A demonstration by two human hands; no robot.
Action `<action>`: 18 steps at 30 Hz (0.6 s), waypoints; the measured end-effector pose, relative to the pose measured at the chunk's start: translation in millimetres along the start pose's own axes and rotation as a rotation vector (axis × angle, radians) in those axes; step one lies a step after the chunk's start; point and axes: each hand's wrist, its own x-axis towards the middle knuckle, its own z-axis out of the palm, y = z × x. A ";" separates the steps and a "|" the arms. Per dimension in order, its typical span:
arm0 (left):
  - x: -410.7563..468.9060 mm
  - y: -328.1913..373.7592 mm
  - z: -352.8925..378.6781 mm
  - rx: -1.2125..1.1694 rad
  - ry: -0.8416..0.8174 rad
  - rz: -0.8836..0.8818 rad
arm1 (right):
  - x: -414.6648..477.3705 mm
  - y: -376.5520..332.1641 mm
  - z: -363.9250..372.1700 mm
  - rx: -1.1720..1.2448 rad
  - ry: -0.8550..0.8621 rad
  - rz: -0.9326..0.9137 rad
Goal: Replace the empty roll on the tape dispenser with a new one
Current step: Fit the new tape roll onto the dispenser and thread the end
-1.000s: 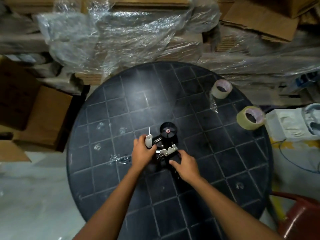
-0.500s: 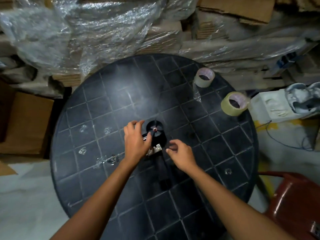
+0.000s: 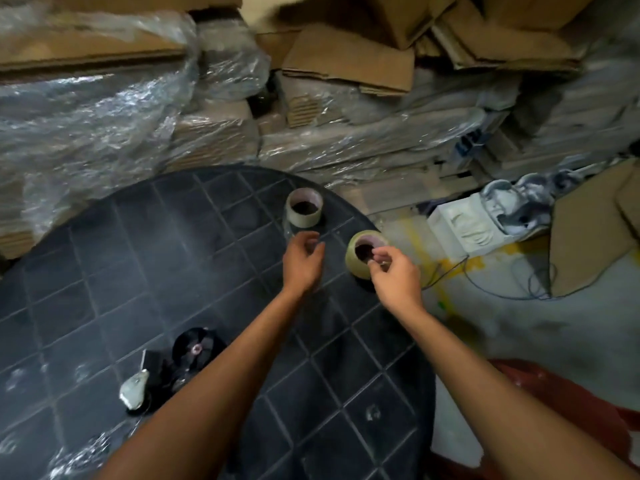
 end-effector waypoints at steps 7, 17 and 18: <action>42.6 -21.7 61.4 -0.073 -0.147 -0.167 | 62.6 42.6 -8.0 -0.108 -0.150 0.082; 34.9 -28.1 75.9 -0.131 -0.111 -0.227 | 81.6 66.1 -0.5 -0.028 -0.479 0.074; 29.7 -24.7 71.8 -0.156 -0.095 -0.242 | 77.1 65.7 -1.3 -0.023 -0.488 0.077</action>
